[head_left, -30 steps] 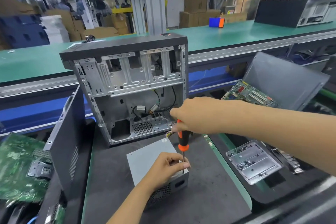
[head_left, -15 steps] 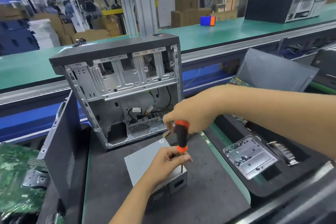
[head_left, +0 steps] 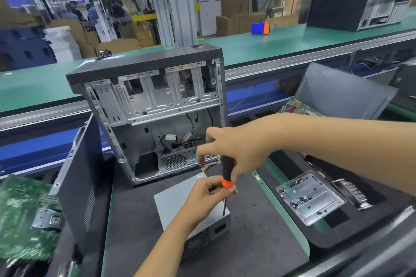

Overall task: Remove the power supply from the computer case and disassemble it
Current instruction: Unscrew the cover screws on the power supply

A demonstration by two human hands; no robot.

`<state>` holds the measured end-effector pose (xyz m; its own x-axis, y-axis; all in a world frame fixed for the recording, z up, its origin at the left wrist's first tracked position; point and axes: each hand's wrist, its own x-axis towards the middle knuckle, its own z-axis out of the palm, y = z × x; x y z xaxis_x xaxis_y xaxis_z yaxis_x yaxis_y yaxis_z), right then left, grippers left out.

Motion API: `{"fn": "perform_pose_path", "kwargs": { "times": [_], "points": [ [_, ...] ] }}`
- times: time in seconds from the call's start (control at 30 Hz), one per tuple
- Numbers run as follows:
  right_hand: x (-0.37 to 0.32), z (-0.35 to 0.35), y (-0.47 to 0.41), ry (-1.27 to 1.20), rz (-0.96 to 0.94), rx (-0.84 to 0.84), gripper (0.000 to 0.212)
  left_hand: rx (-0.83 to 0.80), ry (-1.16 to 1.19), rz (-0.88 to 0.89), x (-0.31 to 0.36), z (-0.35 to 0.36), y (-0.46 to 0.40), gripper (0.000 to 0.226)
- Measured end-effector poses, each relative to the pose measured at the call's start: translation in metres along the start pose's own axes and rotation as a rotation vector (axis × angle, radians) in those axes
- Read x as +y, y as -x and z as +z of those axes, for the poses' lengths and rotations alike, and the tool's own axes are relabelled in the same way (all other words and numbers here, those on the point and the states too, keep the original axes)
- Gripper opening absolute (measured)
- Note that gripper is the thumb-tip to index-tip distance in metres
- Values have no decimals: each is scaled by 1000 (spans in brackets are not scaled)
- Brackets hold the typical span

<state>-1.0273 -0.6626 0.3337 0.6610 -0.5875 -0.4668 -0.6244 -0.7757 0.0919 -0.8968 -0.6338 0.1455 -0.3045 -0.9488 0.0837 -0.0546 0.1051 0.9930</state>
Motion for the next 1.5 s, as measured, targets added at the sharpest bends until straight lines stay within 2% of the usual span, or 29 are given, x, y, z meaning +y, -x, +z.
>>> {"fn": "perform_pose_path", "kwargs": {
  "times": [0.07, 0.13, 0.2, 0.3, 0.37, 0.43, 0.53, 0.57, 0.63, 0.7, 0.73, 0.8, 0.87, 0.97, 1.03, 1.1, 1.2, 1.33, 1.43, 1.5],
  "points": [
    [1, -3, 1, -49, 43, 64, 68, 27, 6, -6, 3, 0, 0, 24],
    [-1, 0, -4, 43, 158, 168, 66, 47, 0, -29, 2, -1, 1, 24],
    [-5, 5, -10, 139, 188, 224, 54, 50, -20, -39, 1, -3, 1, 21],
    [1, -1, -12, 63, 28, 109, 16, 50, -10, -36, 0, -4, 1, 19],
    [7, -9, -8, -129, -119, -23, 38, 46, 3, -35, -1, -4, 2, 18],
    [9, -11, -7, -206, -144, -23, 46, 51, 12, -31, 1, -2, 2, 21],
    [0, -4, -12, 10, 81, 114, 65, 77, 29, -41, 5, -3, 2, 25],
    [-5, -2, -13, 86, 152, 157, 66, 80, 12, -48, 4, -4, 1, 22],
    [-9, 0, -16, 186, 142, 207, 56, 71, -10, -68, 4, -5, 2, 19],
    [-6, -5, -12, 129, 43, 141, 29, 59, 3, -73, 5, -5, 2, 15],
    [-3, -8, -10, 72, -4, 62, 27, 51, 7, -74, 6, -4, 2, 14],
    [2, -14, -4, -14, -54, -39, 45, 38, -4, -71, 6, -3, 2, 11],
    [-1, -14, -3, -10, -9, 1, 54, 34, 13, -60, 6, -2, 2, 5],
    [-9, -6, -10, 70, 156, 132, 62, 57, 20, -67, 4, -3, 1, 8],
    [-10, -1, -16, 151, 142, 164, 51, 53, -9, -82, 3, -4, 0, 9],
    [-6, -4, -13, 109, 66, 74, 20, 45, 1, -90, 2, -4, 0, 10],
    [3, -14, -4, -43, -5, -46, 45, 34, 15, -77, 1, -2, -1, 6],
    [-3, -8, -7, -22, 167, 73, 64, 36, 29, -68, 1, -3, -1, 4],
    [-7, 1, -14, 164, 191, 179, 53, 37, 7, -68, -1, -4, -1, 17],
    [-4, -2, -11, 159, 77, 136, 21, 37, 11, -63, -1, -4, -1, 16]
  ]
}}
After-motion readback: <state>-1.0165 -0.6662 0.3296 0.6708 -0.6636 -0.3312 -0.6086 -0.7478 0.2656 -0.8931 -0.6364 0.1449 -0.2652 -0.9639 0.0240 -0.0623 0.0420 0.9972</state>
